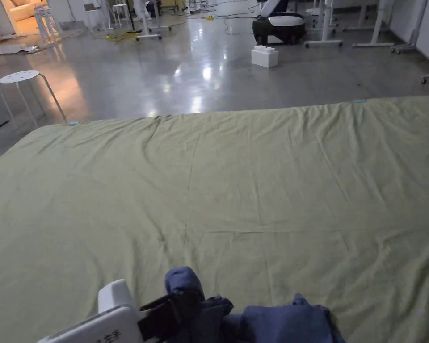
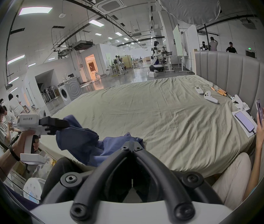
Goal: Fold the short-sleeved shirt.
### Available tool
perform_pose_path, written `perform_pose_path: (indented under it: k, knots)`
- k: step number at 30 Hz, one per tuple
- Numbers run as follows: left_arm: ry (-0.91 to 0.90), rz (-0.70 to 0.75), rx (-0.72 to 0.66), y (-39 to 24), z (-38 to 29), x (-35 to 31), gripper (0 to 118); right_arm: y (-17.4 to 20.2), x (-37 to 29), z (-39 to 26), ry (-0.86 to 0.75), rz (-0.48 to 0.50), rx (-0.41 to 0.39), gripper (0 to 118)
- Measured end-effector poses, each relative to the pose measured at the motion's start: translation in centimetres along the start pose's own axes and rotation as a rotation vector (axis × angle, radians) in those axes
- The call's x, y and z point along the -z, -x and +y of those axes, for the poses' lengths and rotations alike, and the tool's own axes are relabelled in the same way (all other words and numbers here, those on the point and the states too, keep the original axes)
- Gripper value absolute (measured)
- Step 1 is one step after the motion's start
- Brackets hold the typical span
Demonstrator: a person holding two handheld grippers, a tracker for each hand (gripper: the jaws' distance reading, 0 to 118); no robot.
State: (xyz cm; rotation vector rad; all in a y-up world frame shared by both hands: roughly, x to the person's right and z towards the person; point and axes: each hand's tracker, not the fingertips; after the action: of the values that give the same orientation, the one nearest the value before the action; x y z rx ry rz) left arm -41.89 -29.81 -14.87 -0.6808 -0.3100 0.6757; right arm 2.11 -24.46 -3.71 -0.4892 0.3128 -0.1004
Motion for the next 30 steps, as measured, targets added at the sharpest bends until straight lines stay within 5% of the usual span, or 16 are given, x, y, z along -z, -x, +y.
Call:
perform_pose_path:
  k: [9, 11, 13, 17, 20, 22, 23, 25, 30]
  knots:
    - [0.312, 0.077, 0.210, -9.1, -7.7, 14.4, 22, -2.6, -2.7, -1.7, -0.014, -0.062, 0.121, 0]
    - [0.316, 0.096, 0.236, -9.5, -8.2, 15.4, 38, -3.3, -2.7, -2.3, -0.005, -0.050, 0.174, 0]
    - [0.315, 0.039, 0.237, -9.8, -7.6, 14.7, 75, -3.6, -2.4, -2.8, 0.008, -0.057, 0.178, 0]
    - [0.146, -0.052, 0.270, -10.4, -5.0, 9.8, 81, -3.9, -2.0, -3.2, 0.008, -0.058, 0.196, 0]
    - [0.039, 0.014, 0.114, -8.6, -3.6, 7.9, 75, -4.3, -1.5, -3.4, 0.003, -0.038, 0.236, 0]
    - [0.052, 0.006, 0.000, -6.8, -3.4, 8.0, 33, -4.3, -1.5, -3.5, -0.003, -0.037, 0.238, 0]
    - [0.075, -0.012, -0.029, -6.0, -3.8, 8.6, 33, -4.3, -1.5, -3.5, -0.004, -0.036, 0.237, 0]
    - [0.115, 0.005, -0.080, -5.2, -5.0, 9.9, 10, -4.2, -1.6, -3.4, -0.005, -0.034, 0.234, 0]
    - [0.284, -0.124, -0.094, -5.5, -9.1, 15.0, 9, -4.3, -2.1, -3.6, 0.004, -0.051, 0.236, 0]
